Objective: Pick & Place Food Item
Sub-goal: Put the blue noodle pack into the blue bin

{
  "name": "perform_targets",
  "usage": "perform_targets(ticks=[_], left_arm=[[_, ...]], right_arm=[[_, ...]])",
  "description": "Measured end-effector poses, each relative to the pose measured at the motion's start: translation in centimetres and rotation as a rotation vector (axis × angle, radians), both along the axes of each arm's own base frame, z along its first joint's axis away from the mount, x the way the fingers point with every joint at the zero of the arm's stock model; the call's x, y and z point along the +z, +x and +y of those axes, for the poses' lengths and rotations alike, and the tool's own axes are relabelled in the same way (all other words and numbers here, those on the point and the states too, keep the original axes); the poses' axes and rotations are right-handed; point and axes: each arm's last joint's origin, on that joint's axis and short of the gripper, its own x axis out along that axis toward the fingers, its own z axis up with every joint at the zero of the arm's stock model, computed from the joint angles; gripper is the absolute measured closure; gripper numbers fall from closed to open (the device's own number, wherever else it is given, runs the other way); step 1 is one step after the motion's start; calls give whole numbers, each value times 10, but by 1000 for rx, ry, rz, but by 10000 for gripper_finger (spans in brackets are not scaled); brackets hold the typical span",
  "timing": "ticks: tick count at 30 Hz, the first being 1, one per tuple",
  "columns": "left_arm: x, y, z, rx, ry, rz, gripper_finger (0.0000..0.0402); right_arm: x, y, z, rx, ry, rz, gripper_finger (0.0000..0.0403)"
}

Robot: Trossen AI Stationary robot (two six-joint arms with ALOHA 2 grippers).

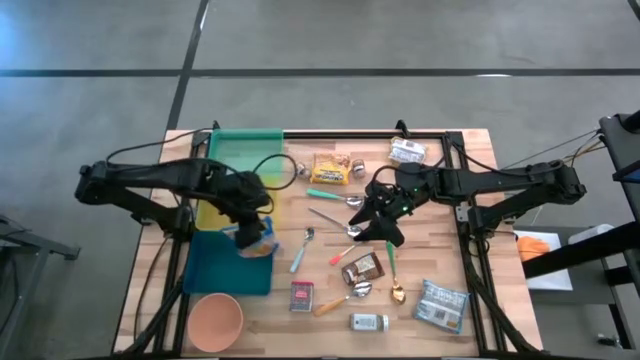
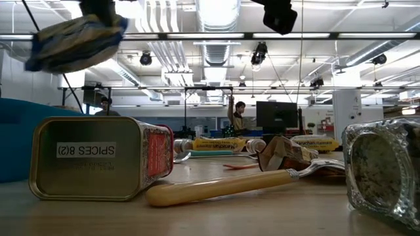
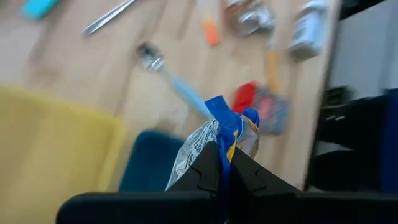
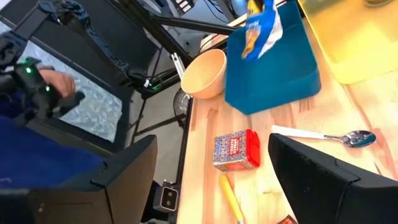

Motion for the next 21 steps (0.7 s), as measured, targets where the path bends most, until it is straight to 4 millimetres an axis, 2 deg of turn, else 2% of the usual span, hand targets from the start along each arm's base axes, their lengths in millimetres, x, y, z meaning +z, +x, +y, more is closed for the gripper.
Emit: perform_targets(ticks=[5,14,21], left_arm=[[-17,-12,-7,60,61,84,396],[-67,-27,-23,94,132,263,396],[-90,-35,-27,96,260,301,396]], right_arm=[[0,0,0,2,-6,1,99],[-1,0,0,2,-5,7,99],[-1,0,-1,-22,-15,7,99]])
